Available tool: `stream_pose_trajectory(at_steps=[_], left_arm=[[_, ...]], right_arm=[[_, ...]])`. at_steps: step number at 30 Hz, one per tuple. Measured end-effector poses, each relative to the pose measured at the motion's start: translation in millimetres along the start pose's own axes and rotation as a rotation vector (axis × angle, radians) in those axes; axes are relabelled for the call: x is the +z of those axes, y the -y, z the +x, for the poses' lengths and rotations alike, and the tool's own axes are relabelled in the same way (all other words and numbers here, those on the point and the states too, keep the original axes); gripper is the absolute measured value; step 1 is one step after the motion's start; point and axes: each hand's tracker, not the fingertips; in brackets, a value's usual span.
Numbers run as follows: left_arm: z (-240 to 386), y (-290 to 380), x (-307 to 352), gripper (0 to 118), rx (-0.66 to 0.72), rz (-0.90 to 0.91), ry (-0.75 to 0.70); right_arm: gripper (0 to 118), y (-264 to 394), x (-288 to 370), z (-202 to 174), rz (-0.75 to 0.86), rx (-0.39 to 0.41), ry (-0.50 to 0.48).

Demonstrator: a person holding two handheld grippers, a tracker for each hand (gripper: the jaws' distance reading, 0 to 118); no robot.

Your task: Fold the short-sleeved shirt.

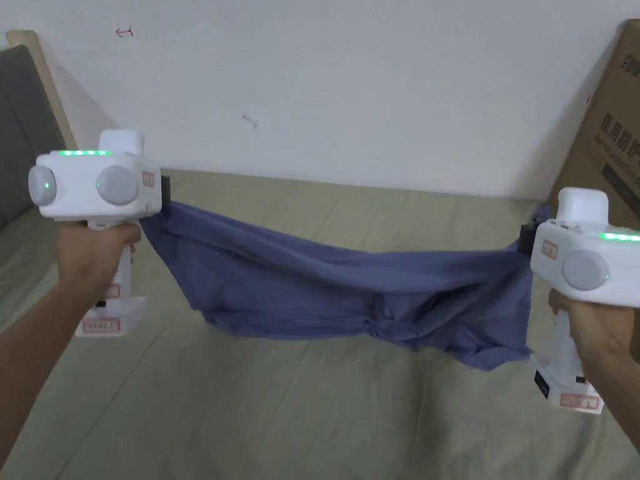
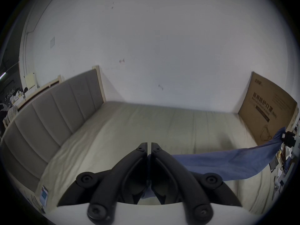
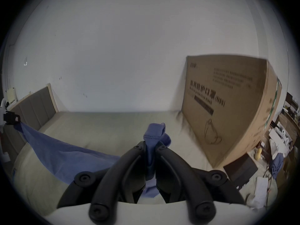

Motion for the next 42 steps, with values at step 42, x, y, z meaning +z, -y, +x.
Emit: stream_pose_trajectory(at_steps=[42], left_arm=[[-114.2, 389.0, 218.9, 2, 0.009, -0.612, -0.014]], right_arm=[[9, 347.3, 256.1, 72.2, -0.658, -0.137, -0.014]])
